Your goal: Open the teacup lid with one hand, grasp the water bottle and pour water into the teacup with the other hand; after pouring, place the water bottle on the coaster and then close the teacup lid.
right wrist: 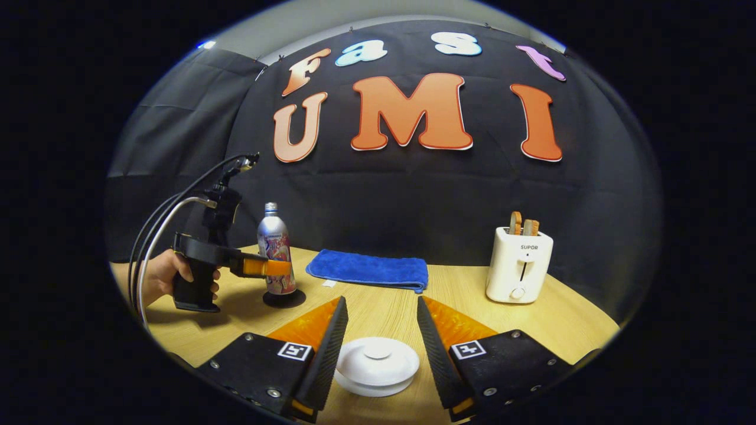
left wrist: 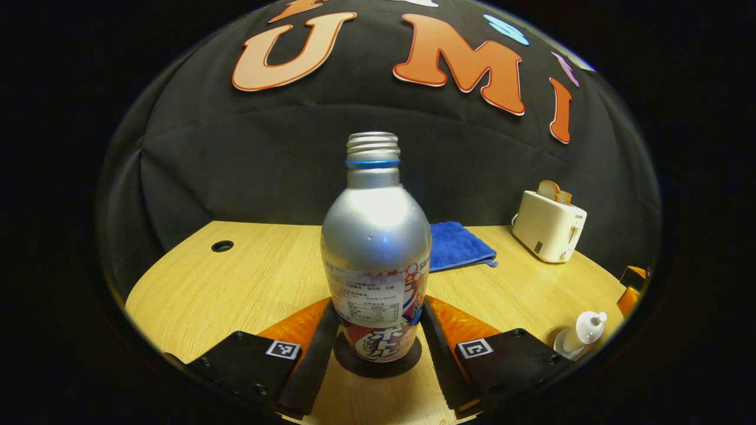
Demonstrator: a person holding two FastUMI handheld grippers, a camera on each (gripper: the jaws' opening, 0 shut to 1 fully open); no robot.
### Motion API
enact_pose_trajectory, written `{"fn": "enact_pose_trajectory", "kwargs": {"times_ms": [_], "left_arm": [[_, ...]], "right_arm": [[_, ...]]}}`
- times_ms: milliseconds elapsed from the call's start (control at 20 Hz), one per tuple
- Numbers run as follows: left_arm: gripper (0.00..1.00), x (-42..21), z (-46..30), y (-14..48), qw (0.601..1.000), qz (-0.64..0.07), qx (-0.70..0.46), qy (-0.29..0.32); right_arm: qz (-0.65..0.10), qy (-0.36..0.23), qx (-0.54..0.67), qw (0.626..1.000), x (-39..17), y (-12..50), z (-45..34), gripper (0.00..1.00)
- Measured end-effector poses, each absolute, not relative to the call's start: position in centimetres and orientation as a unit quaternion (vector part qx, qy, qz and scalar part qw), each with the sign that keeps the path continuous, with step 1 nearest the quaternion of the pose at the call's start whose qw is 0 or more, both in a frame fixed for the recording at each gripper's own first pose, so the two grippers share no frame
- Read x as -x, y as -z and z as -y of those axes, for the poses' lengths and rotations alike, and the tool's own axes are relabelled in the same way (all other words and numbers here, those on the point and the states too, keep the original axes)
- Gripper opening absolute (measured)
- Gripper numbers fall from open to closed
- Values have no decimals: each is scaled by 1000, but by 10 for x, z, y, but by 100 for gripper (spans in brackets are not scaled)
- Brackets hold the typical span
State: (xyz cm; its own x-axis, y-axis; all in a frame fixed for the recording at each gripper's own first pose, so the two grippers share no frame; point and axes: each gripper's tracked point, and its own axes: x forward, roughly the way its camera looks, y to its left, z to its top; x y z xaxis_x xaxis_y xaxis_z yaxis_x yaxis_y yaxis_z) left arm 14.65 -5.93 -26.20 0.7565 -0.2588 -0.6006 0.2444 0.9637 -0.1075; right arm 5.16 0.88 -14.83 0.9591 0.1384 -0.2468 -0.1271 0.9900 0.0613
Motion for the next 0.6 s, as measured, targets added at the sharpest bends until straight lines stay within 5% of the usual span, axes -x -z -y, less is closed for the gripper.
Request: {"fn": "enact_pose_trajectory", "kwargs": {"times_ms": [600], "left_arm": [[96,-129,61,271,928,-342,14,145]], "right_arm": [[-139,-65,-18,988,-39,148,-3,87]]}}
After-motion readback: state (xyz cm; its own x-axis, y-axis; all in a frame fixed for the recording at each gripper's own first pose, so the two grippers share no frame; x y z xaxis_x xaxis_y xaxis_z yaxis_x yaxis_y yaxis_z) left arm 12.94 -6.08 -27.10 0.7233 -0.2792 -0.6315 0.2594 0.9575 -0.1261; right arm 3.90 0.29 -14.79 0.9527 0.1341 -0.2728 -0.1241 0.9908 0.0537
